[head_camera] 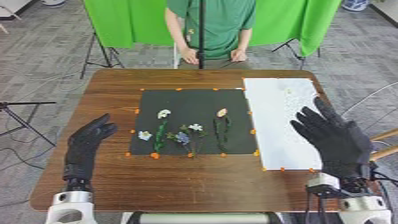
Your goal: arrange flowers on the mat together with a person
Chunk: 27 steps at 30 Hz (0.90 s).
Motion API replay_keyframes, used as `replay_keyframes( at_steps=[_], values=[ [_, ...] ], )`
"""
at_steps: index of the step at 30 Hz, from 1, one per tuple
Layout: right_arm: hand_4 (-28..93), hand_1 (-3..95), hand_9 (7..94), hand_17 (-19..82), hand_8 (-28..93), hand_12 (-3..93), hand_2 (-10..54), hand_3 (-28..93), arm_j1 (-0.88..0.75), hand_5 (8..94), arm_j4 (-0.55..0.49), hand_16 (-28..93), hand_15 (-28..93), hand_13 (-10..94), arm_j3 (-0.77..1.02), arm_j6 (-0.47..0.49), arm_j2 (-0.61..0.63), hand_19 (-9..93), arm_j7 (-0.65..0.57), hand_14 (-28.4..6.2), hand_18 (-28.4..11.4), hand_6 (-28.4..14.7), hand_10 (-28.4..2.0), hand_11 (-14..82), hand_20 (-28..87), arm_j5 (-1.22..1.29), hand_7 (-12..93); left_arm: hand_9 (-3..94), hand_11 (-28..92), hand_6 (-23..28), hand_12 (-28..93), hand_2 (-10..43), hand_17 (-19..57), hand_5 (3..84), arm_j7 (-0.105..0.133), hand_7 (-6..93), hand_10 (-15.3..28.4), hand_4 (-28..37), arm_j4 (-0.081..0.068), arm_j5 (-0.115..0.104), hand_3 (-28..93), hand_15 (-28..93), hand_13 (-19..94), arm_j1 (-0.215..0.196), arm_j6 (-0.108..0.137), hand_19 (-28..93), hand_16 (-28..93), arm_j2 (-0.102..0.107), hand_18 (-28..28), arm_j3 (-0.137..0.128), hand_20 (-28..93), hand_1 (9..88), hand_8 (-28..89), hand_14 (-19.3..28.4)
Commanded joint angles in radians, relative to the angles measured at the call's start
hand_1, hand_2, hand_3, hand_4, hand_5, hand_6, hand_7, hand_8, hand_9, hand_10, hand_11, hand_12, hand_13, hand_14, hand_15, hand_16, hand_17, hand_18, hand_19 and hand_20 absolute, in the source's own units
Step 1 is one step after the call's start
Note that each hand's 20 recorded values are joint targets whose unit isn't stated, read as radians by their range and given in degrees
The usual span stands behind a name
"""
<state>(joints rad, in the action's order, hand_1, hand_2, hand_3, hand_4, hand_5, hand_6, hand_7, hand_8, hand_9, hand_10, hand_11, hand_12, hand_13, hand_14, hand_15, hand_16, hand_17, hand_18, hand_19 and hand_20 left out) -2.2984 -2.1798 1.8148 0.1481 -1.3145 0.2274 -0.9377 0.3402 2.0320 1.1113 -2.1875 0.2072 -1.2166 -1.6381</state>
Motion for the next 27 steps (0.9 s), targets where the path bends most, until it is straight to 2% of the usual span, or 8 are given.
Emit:
replay_keyframes(
  at_steps=[1, 12, 27],
  values=[
    [-18, 4.2, 36.8, 17, -7, 11.7, 4.1, 75, 0.010, 34.9, 0.007, 15, 8, 30, -0.009, -0.009, -0.016, 5, 0.021, -12.4, -16.7, -0.5, -14.2, 3.3, 26, -0.008, 4, 50.0, 20, 4.8, 15, -9.5, 12.8, 48.3, 0.002, 11.5, 13.7, -20.9, -0.001, 0.004, 68, 19, 43, -0.010, -0.009, 8, 0, -0.004, 10.8, 0.002, 20, 28.1, -7, 16.2],
    [-19, 3.2, 37.8, 17, -7, 11.9, 4.5, 75, 0.000, 36.0, 0.012, 14, 9, 30, -0.036, -0.011, -0.013, 5, 0.048, -12.4, -16.5, -0.5, -14.2, 3.6, 26, 0.010, 5, 49.9, 20, 4.9, 15, -9.5, 12.8, 48.3, 0.006, 11.7, 13.6, -20.8, -0.004, 0.002, 68, 19, 43, -0.008, -0.010, 8, 0, -0.001, 10.8, 0.005, 19, 27.9, -7, 16.2],
    [-19, 2.5, 38.4, 18, -7, 12.2, 5.0, 76, 0.002, 38.2, 0.012, 14, 9, 31, -0.022, -0.029, -0.018, 5, 0.057, -12.3, -16.2, -0.6, -14.1, 3.8, 27, -0.011, 5, 49.9, 20, 4.8, 15, -9.5, 12.7, 48.3, 0.010, 11.6, 13.7, -21.0, 0.001, 0.001, 68, 19, 43, -0.011, -0.005, 8, 0, -0.003, 10.8, 0.001, 20, 27.9, -7, 16.2]
  ],
)
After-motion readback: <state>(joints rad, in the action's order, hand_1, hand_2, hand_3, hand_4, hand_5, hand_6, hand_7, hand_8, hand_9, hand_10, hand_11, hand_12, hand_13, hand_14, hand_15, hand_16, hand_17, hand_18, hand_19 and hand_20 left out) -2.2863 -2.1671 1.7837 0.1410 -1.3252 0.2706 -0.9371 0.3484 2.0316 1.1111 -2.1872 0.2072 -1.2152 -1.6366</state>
